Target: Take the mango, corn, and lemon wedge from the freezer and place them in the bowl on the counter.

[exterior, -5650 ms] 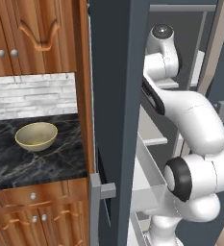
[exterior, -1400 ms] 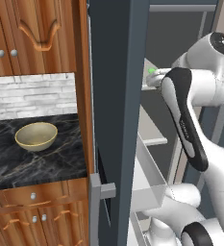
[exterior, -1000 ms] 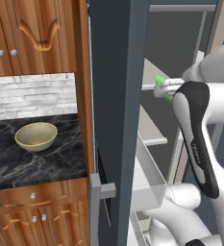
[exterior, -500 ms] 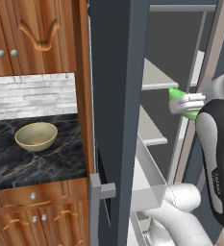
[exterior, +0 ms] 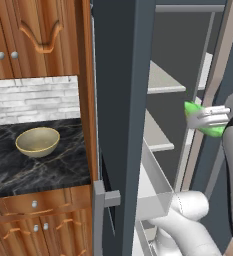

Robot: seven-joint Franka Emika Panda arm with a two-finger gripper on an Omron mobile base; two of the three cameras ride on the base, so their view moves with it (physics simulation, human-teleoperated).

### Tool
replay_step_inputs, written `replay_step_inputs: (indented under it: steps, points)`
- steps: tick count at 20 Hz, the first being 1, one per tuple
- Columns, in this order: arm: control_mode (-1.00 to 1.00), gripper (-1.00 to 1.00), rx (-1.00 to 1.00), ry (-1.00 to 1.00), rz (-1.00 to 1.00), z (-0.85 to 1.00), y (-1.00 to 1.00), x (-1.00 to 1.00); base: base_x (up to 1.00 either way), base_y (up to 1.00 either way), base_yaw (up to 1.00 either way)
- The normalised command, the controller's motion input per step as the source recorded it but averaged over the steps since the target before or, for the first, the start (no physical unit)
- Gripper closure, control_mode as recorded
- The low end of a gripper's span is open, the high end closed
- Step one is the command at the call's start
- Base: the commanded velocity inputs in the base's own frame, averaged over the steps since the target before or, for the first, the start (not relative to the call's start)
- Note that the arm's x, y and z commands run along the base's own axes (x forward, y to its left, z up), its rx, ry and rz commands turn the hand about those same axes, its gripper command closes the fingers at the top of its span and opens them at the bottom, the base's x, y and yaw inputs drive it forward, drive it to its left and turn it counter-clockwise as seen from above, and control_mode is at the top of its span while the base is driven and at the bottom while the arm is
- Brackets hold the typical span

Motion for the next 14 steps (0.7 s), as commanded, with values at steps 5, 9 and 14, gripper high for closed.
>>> replay_step_inputs:
  steps: [5, 9, 14]
  points:
    - [-1.0, 1.0, 0.0, 0.0, 0.0, 0.0, 0.0, -0.3, 0.0, 0.0, 0.0]
    - [-1.0, 1.0, 0.0, 0.02, 0.0, 0.0, 0.0, -0.36, 0.0, 0.0, 0.0]
    - [-1.0, 1.0, 0.0, 0.03, 0.0, 0.0, 0.0, -0.24, 0.0, 0.0, 0.0]
